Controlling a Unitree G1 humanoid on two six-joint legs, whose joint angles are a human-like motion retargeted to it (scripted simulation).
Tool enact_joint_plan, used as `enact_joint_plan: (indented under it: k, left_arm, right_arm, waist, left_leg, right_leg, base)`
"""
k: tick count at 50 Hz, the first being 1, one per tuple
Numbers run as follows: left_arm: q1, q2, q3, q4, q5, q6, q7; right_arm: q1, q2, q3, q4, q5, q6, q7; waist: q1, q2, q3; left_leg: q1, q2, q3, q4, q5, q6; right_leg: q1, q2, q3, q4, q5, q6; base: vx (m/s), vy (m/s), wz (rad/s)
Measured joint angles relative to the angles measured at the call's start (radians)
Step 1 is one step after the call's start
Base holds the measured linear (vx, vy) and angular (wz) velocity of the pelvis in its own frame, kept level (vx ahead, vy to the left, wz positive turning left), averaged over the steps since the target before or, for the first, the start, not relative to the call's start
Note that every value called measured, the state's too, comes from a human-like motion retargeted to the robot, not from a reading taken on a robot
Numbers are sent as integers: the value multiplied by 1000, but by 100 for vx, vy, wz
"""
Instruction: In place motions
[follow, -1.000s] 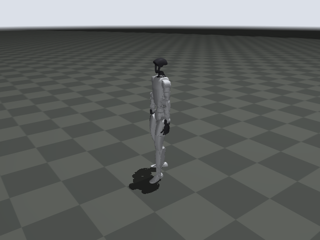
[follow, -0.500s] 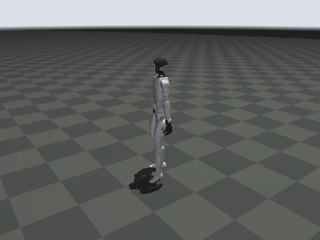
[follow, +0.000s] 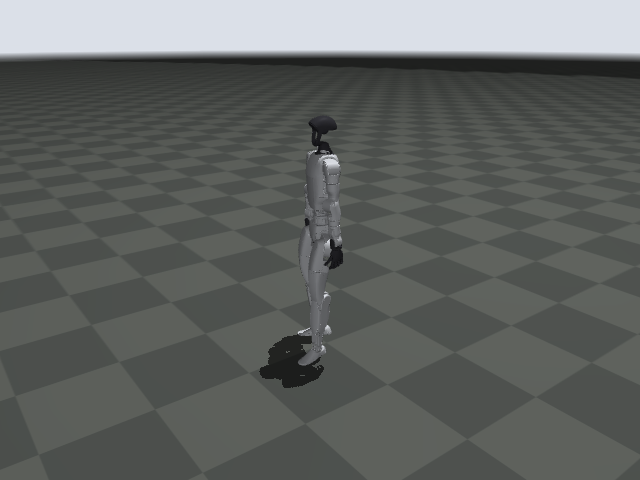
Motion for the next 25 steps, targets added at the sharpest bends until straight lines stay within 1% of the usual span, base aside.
enact_joint_plan:
  k: [12, 25]
  left_arm:
    - [1, 10, 0, -2, -8, -6, 11]
    - [-5, 6, -5, -9, -22, -15, 19]
  right_arm:
    - [-1, -8, -7, 21, -2, 6, -6]
    - [-15, 7, 10, -29, -3, -8, 15]
  waist:
    - [-7, 2, 14]
    - [-21, 3, 39]
  left_leg:
    - [5, 9, -3, -2, 6, -6]
    - [-11, 17, -9, 12, 9, -10]
  right_leg:
    - [-4, 16, 8, 3, 3, -17]
    - [-10, 38, 10, -5, 5, -42]
  base:
    - [0, -1, 0]
    - [-6, -6, 6]
